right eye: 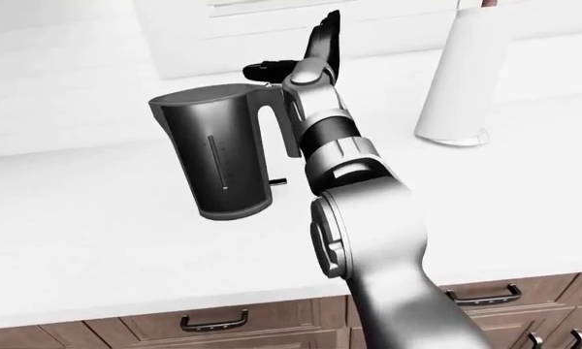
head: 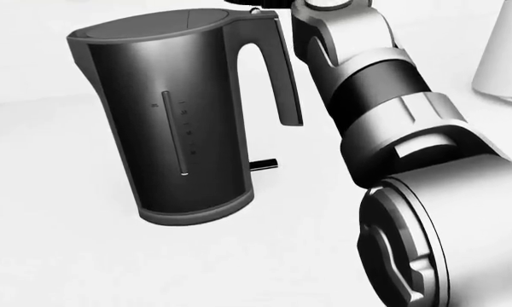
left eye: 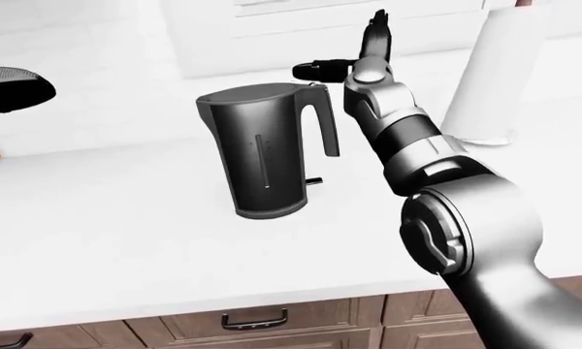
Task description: Press the button to open the lid of the electric kettle.
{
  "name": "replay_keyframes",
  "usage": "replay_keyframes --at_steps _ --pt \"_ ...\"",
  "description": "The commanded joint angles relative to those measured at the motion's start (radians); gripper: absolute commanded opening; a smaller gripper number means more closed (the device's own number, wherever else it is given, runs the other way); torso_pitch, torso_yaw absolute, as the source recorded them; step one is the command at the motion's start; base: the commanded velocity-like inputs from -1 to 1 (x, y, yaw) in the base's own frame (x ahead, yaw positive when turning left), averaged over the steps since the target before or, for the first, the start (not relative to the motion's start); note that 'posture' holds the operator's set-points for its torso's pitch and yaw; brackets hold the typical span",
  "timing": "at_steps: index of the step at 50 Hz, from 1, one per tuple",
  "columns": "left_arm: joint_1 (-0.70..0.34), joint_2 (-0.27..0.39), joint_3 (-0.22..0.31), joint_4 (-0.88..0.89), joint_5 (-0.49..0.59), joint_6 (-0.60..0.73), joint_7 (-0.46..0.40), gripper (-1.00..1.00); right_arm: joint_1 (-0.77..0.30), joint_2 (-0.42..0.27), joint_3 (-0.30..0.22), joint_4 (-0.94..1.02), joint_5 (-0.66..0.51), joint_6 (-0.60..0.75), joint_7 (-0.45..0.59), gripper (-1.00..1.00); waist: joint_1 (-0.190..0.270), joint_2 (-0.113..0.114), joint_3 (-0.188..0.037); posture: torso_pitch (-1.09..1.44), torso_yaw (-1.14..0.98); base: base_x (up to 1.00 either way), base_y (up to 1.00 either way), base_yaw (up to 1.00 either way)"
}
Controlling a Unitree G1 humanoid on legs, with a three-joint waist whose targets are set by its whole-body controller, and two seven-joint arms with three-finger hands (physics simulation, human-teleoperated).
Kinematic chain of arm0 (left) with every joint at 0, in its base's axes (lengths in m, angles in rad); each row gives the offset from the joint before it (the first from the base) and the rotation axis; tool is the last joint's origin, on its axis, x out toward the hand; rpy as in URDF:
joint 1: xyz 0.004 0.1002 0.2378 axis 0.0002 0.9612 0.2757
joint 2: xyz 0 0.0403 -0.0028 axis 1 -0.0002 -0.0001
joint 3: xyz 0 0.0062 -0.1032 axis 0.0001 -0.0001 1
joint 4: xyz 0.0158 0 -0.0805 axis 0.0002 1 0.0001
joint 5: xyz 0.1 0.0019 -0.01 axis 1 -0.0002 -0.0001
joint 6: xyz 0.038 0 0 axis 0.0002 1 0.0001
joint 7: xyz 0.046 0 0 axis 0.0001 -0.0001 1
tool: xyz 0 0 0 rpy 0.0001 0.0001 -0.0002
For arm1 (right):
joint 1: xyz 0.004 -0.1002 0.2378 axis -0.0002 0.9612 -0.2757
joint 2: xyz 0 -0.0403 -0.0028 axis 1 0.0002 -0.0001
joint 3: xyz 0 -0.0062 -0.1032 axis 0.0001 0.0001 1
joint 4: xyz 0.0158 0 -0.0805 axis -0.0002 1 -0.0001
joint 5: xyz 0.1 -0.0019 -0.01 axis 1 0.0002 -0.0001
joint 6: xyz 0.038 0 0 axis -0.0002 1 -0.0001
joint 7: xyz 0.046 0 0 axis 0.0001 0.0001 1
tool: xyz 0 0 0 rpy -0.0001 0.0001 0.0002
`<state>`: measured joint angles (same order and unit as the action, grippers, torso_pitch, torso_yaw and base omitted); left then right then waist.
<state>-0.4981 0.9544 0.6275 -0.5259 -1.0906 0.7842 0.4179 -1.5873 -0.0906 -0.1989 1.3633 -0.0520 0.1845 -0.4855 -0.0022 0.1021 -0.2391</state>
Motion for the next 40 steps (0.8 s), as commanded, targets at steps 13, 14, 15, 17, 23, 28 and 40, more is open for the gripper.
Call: replay_keyframes --at_steps 13,14,15,17,23,28,40 --pt "-0.019 0.015 0.012 -0.006 0.005 -0.023 0.003 1.0 -0.016 -0.02 0.0 -0.036 -0.016 -0.033 0.004 1.0 0.002 0.002 -0.01 -0.4 0.0 0.0 0.0 0.0" --pt "-0.018 0.014 0.011 -0.006 0.007 -0.023 0.003 1.0 -0.017 -0.02 0.0 -0.036 -0.016 -0.033 0.003 1.0 0.002 0.002 -0.01 -0.4 0.0 0.0 0.0 0.0" --pt "-0.019 0.015 0.011 -0.005 0.006 -0.023 0.002 1.0 -0.017 -0.022 -0.001 -0.035 -0.016 -0.035 -0.005 1.0 0.002 0.002 -0.01 -0.4 0.0 0.0 0.0 0.0" --pt "-0.017 0.014 0.013 -0.005 0.007 -0.023 0.001 1.0 -0.015 -0.021 -0.001 -0.035 -0.019 -0.04 -0.02 1.0 0.002 0.002 -0.011 -0.4 0.0 0.0 0.0 0.0" --pt "-0.018 0.014 0.013 -0.006 0.006 -0.023 0.001 1.0 -0.016 -0.024 -0.006 -0.035 -0.025 -0.075 -0.112 1.0 0.003 0.003 -0.01 -0.4 0.0 0.0 0.0 0.0" --pt "-0.017 0.018 0.02 -0.005 0.001 -0.021 0.002 1.0 -0.012 -0.02 0.004 -0.034 -0.048 -0.09 -0.168 1.0 0.004 0.003 -0.01 -0.4 0.0 0.0 0.0 0.0" --pt "-0.022 0.027 0.015 0.0 -0.006 -0.026 0.007 1.0 -0.003 -0.013 0.017 -0.034 -0.085 -0.105 -0.171 1.0 0.003 0.002 -0.01 -0.4 0.0 0.0 0.0 0.0"
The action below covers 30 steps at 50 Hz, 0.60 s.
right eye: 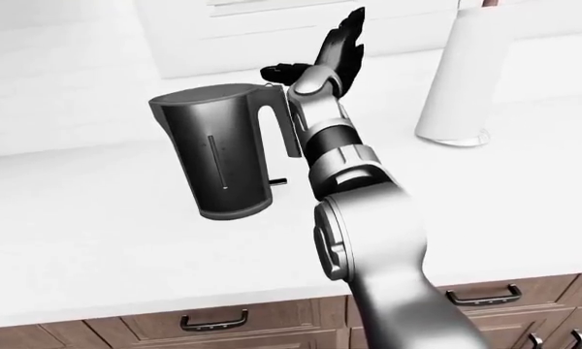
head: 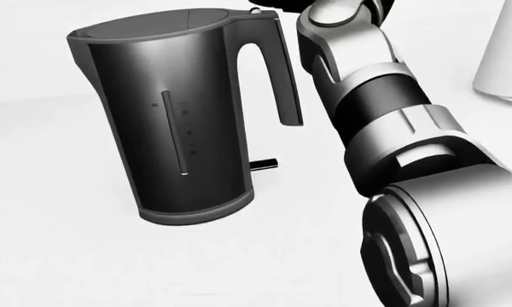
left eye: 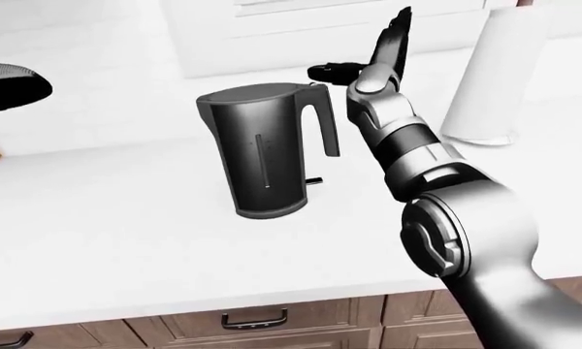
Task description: Press the button to open the lid of the electric kettle.
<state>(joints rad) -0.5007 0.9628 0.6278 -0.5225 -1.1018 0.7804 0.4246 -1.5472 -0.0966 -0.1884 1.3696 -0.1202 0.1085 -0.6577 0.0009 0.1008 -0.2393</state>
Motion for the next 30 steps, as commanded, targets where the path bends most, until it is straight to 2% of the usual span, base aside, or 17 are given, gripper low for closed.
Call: replay_keyframes --at_steps 1,30 --pt "-0.017 0.017 0.015 -0.004 0.006 -0.023 -0.001 1.0 -0.042 -0.007 0.006 -0.04 -0.018 -0.031 -0.001 1.0 0.0 0.003 -0.01 -0.4 0.0 0.0 0.0 0.0" --pt "-0.012 0.009 0.016 -0.012 0.009 -0.021 -0.002 1.0 -0.035 -0.009 0.009 -0.04 -0.055 0.012 -0.028 1.0 0.002 0.002 -0.011 -0.4 0.0 0.0 0.0 0.0"
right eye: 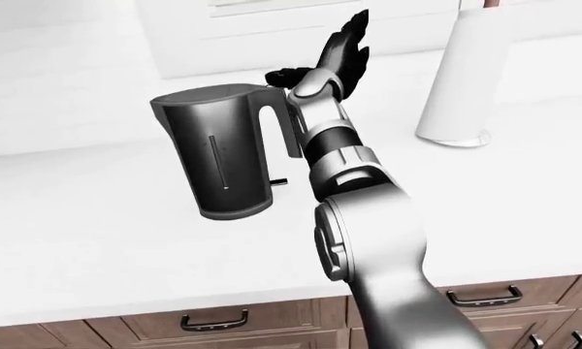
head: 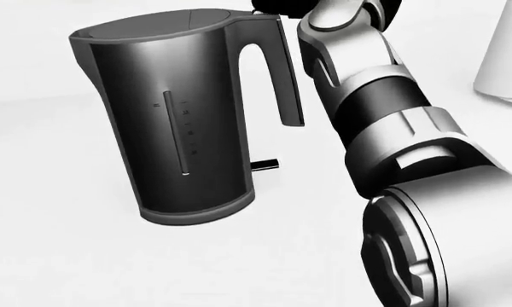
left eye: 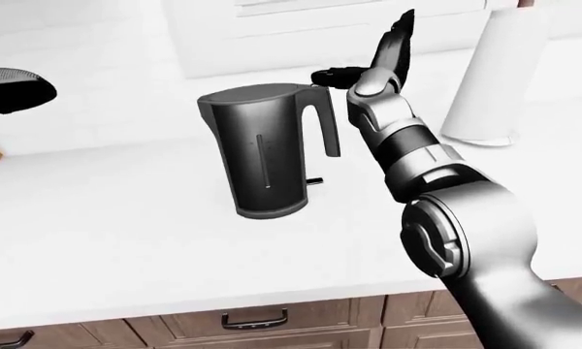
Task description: Press the button to open the lid of the electric kettle.
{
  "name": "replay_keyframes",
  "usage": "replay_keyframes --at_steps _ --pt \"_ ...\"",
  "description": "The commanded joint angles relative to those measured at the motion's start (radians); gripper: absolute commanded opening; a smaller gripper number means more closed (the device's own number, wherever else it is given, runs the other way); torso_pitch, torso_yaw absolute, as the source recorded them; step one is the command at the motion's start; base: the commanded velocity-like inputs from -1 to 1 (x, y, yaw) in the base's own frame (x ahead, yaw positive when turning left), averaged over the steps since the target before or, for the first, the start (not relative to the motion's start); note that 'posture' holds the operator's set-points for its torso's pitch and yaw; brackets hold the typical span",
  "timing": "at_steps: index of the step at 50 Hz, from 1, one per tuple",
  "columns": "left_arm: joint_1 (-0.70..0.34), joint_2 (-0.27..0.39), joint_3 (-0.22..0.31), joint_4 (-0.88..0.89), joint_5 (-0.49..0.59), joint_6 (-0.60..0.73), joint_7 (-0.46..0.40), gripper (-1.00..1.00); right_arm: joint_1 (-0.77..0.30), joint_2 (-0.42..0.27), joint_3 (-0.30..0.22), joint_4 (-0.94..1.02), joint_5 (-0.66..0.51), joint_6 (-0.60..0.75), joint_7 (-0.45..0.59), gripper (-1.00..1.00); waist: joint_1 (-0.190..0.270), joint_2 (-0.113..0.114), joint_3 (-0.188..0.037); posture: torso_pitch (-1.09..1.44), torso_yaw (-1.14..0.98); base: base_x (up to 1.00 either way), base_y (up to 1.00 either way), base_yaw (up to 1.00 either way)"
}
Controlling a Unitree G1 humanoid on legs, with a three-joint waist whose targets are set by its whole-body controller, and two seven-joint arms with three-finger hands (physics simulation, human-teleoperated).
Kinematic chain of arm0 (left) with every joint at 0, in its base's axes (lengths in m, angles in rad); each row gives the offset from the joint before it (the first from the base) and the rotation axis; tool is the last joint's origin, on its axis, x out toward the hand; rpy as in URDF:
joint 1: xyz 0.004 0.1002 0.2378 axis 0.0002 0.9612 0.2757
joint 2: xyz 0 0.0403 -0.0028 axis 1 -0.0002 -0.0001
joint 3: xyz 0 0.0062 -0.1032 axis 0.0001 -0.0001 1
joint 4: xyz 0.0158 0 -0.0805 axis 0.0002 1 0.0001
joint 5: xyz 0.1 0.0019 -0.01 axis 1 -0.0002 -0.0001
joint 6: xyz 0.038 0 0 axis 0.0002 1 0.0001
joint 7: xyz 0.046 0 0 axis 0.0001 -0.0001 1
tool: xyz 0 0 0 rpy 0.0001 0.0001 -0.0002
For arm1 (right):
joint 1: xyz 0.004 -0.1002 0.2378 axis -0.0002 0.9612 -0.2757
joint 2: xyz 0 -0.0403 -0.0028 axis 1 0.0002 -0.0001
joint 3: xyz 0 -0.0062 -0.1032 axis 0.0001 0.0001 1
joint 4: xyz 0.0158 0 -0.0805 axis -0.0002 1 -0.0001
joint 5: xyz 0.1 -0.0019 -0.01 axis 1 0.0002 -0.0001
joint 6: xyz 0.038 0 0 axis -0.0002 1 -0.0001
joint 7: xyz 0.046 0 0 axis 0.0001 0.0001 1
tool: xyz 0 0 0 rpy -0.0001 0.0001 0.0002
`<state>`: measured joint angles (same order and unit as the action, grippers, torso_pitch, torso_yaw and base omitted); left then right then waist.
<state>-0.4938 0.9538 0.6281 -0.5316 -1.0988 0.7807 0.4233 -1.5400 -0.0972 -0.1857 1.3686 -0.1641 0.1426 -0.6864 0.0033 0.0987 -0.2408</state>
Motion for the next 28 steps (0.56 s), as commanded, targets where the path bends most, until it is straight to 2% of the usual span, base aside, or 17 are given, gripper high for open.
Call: replay_keyframes --at_steps 1,12,14,20,28 --pt "-0.018 0.017 0.017 -0.003 0.005 -0.021 0.0 1.0 -0.041 -0.009 0.007 -0.038 -0.013 -0.019 0.005 1.0 0.0 0.004 -0.01 -0.4 0.0 0.0 0.0 0.0" --pt "-0.024 0.031 0.02 0.001 -0.009 -0.022 0.007 1.0 -0.06 -0.012 0.017 -0.038 -0.04 -0.003 0.018 1.0 0.0 0.005 -0.008 -0.4 0.0 0.0 0.0 0.0" --pt "-0.025 0.037 0.023 0.003 -0.014 -0.022 0.008 1.0 -0.085 -0.022 0.044 -0.035 -0.078 0.02 0.051 1.0 0.0 0.005 -0.008 -0.4 0.0 0.0 0.0 0.0" --pt "-0.02 0.041 0.025 0.005 -0.018 -0.029 0.01 1.0 -0.111 -0.035 0.064 -0.031 -0.152 0.065 0.113 1.0 0.0 0.006 -0.006 -0.4 0.0 0.0 0.0 0.0" --pt "-0.018 0.04 0.021 0.002 -0.017 -0.029 0.011 1.0 -0.107 -0.038 0.052 -0.03 -0.2 0.082 0.137 1.0 0.0 0.006 -0.008 -0.4 0.0 0.0 0.0 0.0"
